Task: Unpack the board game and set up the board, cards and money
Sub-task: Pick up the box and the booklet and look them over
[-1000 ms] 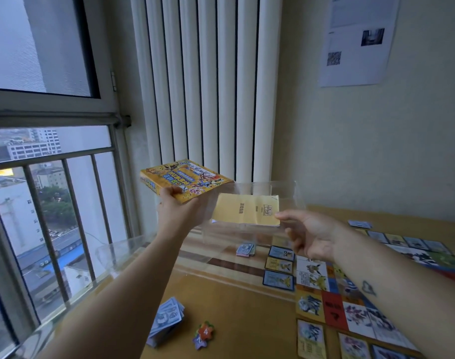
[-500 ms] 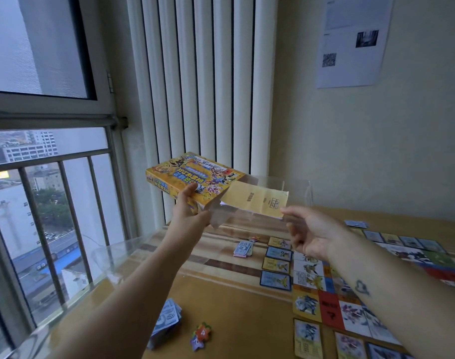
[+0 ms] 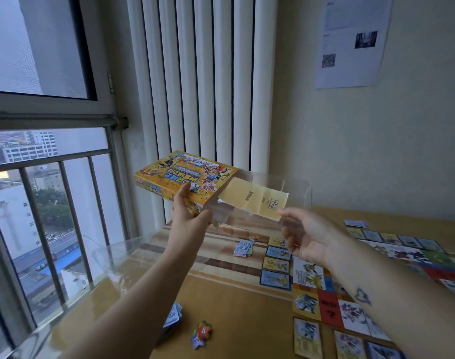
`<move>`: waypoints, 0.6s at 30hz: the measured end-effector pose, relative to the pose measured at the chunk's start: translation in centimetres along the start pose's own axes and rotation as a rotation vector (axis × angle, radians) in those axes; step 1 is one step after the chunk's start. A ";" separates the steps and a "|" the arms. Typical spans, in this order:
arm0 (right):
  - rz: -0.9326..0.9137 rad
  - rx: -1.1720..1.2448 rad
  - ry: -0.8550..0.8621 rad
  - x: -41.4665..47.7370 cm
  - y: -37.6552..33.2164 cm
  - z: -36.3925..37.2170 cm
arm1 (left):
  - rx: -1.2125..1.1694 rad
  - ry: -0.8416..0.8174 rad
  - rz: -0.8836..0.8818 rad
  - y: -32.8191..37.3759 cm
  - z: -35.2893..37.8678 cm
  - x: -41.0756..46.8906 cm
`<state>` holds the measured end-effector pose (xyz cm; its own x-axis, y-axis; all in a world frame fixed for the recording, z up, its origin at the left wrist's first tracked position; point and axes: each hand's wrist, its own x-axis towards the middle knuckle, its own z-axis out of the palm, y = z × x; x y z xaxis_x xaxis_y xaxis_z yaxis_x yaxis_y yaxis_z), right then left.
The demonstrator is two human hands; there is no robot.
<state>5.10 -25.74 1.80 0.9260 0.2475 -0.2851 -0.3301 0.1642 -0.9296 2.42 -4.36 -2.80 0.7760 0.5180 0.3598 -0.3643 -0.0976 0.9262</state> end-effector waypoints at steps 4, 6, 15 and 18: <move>-0.001 -0.014 0.028 -0.4 0.1 0.4 | 0.008 0.009 0.005 0.2 0.5 -0.3; -0.008 -0.052 0.031 -0.5 0.1 0.6 | 0.008 0.017 0.021 0.4 0.8 -0.4; -0.076 -0.179 0.006 -1.3 0.7 1.1 | -0.127 0.168 -0.064 0.1 1.6 -0.3; -0.093 -0.188 -0.015 -1.6 0.9 1.5 | -0.166 0.247 -0.097 0.8 2.0 -0.1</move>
<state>3.07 -24.52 1.79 0.9475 0.2542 -0.1938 -0.2021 0.0066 -0.9793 3.03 -6.18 -1.92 0.6702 0.7109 0.2134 -0.3892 0.0919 0.9166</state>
